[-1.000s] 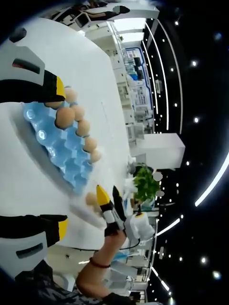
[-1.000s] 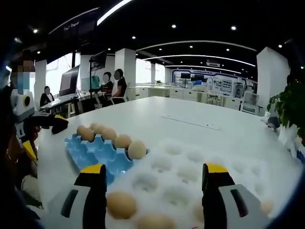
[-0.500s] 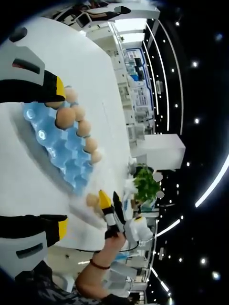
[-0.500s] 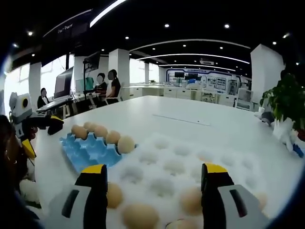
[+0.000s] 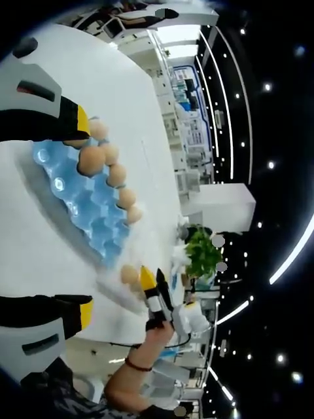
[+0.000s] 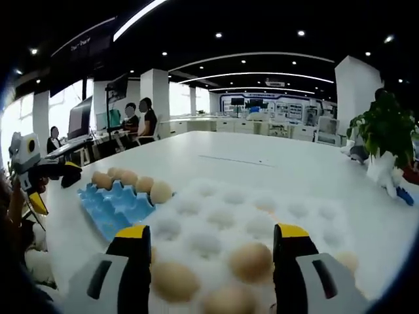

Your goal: Place the egg into an empty slot of the egg tray after lifting it from the table, then release the egg inside the slot.

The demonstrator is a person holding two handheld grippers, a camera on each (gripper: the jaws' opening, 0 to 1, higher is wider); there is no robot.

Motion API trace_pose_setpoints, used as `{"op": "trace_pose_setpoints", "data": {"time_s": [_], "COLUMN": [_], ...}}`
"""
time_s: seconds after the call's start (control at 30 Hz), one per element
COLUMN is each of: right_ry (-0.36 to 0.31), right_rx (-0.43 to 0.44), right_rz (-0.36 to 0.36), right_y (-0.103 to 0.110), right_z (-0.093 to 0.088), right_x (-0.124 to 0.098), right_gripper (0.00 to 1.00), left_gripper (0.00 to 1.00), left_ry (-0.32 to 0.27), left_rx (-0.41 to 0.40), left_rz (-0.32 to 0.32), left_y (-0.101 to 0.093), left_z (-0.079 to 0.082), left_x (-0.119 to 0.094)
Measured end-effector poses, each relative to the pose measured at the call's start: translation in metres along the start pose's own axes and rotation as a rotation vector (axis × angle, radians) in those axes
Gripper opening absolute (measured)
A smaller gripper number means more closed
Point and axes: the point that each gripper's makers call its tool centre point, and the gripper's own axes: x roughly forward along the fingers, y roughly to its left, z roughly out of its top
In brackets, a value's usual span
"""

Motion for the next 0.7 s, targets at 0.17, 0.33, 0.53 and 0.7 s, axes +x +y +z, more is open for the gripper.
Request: {"op": "trace_pose_setpoints", "data": {"time_s": [0.17, 0.33, 0.53, 0.7], "right_ry": [0.000, -0.010, -0.013, 0.003], "right_rx": [0.022, 0.036, 0.070, 0.094], "right_rz": [-0.012, -0.043, -0.065, -0.091], "right_y": [-0.009, -0.014, -0.018, -0.021], "right_z": [-0.003, -0.003, -0.004, -0.006], "right_x": [-0.002, -0.006, -0.009, -0.009], "right_gripper": [0.70, 0.66, 0.57, 0.52], "left_gripper": [1.00, 0.99, 0.99, 0.99], "left_ry": [0.012, 0.011, 0.005, 0.011], "left_rx": [0.007, 0.006, 0.005, 0.000], "left_rz": [0.004, 0.002, 0.002, -0.001], "left_y": [-0.001, -0.003, -0.003, -0.002], "left_z": [-0.003, -0.001, -0.001, -0.003], "left_x": [0.000, 0.000, 0.000, 0.001]}}
